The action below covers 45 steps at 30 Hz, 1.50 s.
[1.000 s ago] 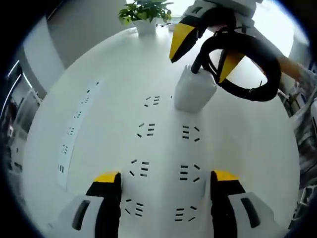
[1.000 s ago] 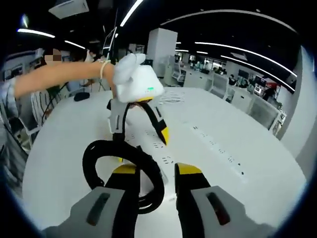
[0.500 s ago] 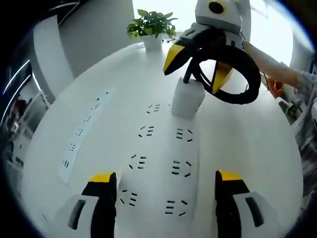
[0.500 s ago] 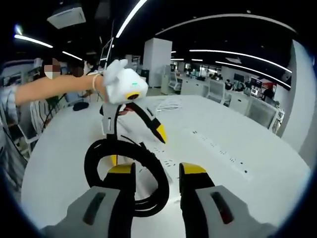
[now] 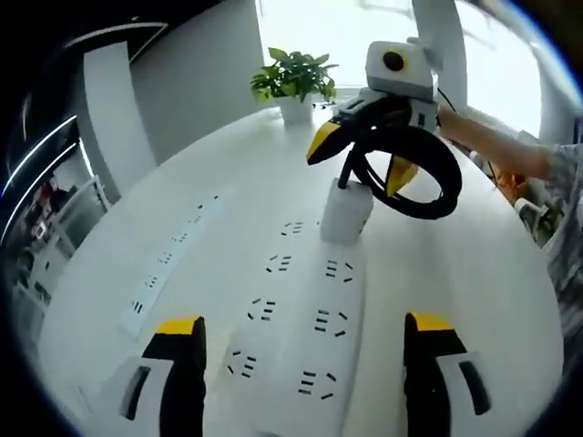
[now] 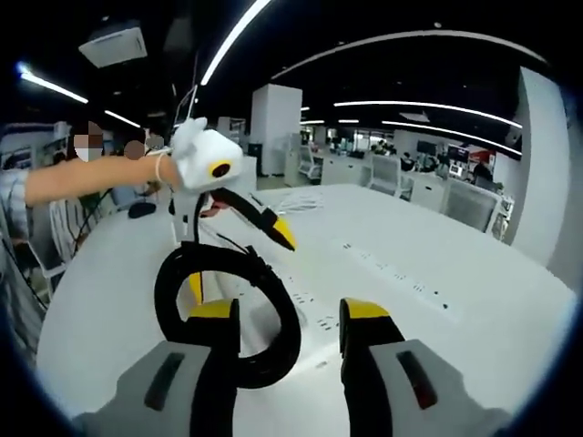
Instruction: Straighten the power strip on the desk, plug the charger into it
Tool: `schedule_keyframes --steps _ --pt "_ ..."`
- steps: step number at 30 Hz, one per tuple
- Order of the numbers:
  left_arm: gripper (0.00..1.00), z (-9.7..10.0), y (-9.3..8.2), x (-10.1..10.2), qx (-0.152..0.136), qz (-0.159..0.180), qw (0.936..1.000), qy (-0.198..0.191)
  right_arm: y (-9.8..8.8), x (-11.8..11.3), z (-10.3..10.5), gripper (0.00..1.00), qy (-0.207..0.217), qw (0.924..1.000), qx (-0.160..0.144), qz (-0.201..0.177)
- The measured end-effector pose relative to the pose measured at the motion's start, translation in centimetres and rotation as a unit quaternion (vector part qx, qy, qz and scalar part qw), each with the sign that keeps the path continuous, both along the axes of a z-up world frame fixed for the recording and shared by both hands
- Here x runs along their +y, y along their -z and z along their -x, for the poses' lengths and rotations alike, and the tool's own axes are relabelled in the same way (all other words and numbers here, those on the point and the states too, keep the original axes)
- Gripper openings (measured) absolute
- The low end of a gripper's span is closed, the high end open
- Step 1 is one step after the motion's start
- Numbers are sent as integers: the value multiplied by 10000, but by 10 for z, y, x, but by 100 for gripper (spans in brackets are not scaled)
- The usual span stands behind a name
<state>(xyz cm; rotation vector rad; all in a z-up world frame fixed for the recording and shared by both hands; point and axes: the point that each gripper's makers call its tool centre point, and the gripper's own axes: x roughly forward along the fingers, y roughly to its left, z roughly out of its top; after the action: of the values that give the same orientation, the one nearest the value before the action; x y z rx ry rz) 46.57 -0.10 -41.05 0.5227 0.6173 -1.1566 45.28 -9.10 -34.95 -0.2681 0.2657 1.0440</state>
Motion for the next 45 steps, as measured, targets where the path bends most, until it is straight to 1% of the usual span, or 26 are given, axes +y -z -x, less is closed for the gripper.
schedule_keyframes --steps 4,6,8,9,12,14,17,19,23,28,31,34,39,41,45 --pt "95 -7 -10 -2 -63 358 9993 -102 -2 -2 -4 45 26 9999 8 -119" --pt "97 -10 -16 -3 -131 547 9983 -148 -3 -3 -6 48 51 9998 -11 -172" --pt "99 -10 -19 -4 -172 642 9976 -176 -3 -4 -8 51 67 9997 -21 -230" --pt "99 -13 -22 -4 -247 721 9968 -226 -3 -4 -9 51 75 9996 -23 -254" --pt "99 -16 -24 -2 -437 763 9958 -267 -2 -4 -9 55 93 9995 -66 -288" --pt "99 -15 -25 -1 -501 811 9950 -294 -2 -4 -9 57 108 9995 -111 -291" --pt "99 -13 -25 -2 -597 926 9933 -341 -2 -6 -8 58 131 9992 -169 -334" --pt "99 -13 -25 -1 -791 905 9921 -353 -4 -9 -9 60 152 9990 -226 -361" --pt "99 -13 -26 3 -809 969 9910 -438 -8 -15 -10 63 236 9981 -172 -549" --pt "99 -13 -32 9 -920 1210 9865 -606 -8 -20 -9 66 311 9978 -243 -526" --pt "99 -12 -35 14 -951 1324 9842 -697 -10 -24 -9 68 360 9972 -227 -622" --pt "99 -10 -36 18 -1001 1352 9828 -759 -11 -27 -8 69 423 9964 -221 -695" --pt "99 -11 -39 29 -1108 1483 9783 -928 -10 -31 -7 71 520 9954 -263 -759" --pt "99 -11 -40 33 -1159 1515 9767 -981 -9 -33 -5 73 564 9949 -311 -778" --pt "99 -10 -43 42 -1217 1608 9733 -1094 -7 -35 -4 79 603 9937 -281 -902"
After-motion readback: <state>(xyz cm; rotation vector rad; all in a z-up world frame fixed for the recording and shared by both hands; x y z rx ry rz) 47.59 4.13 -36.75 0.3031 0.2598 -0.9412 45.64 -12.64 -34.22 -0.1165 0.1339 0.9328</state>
